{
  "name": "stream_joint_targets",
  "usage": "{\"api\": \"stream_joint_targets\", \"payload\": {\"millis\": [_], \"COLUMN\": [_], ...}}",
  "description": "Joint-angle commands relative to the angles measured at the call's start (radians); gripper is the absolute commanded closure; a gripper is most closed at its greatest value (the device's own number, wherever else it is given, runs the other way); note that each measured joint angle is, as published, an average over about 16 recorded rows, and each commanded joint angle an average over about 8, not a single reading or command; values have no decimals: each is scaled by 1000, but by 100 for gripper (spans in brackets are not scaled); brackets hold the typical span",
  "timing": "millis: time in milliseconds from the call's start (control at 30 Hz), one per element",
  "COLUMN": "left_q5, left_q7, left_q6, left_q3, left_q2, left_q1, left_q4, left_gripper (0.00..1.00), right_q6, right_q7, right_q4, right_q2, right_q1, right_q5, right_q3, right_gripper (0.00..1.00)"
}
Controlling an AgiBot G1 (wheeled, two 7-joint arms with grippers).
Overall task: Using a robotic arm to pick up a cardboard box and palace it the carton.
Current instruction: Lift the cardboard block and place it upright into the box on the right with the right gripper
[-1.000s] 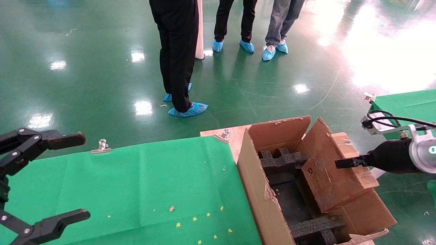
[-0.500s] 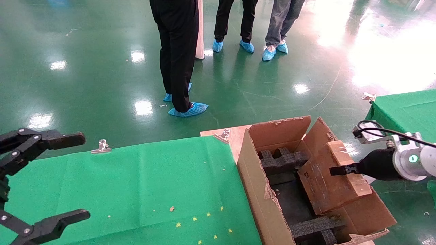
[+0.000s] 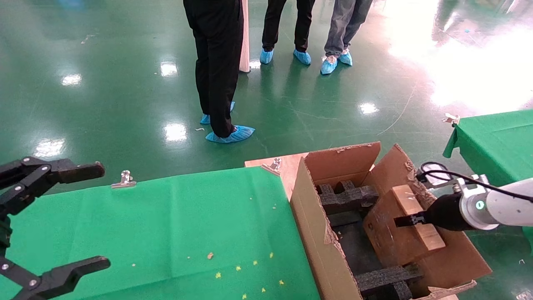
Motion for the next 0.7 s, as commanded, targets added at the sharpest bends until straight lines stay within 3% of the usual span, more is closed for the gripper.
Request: {"api": "stream_joint_targets", "payload": {"millis": [33, 500, 700], "left_q5": [0, 0, -1], "left_q7": [0, 0, 0], "left_q6": [0, 0, -1], "left_q3": [0, 1, 1], "left_q2": [0, 0, 0], "left_q1": [0, 0, 0], "left_q4": [0, 0, 0], "left_gripper": [0, 0, 0], "right_q6": [4, -30, -44], "right_q7": [-10, -161, -202], "right_q4": [-16, -124, -147], "right_q2": [-13, -69, -76], "right_q1": [-20, -124, -142], "right_q5": [12, 121, 153], "right_q3": [1, 44, 61], "right_gripper": [100, 100, 27]}}
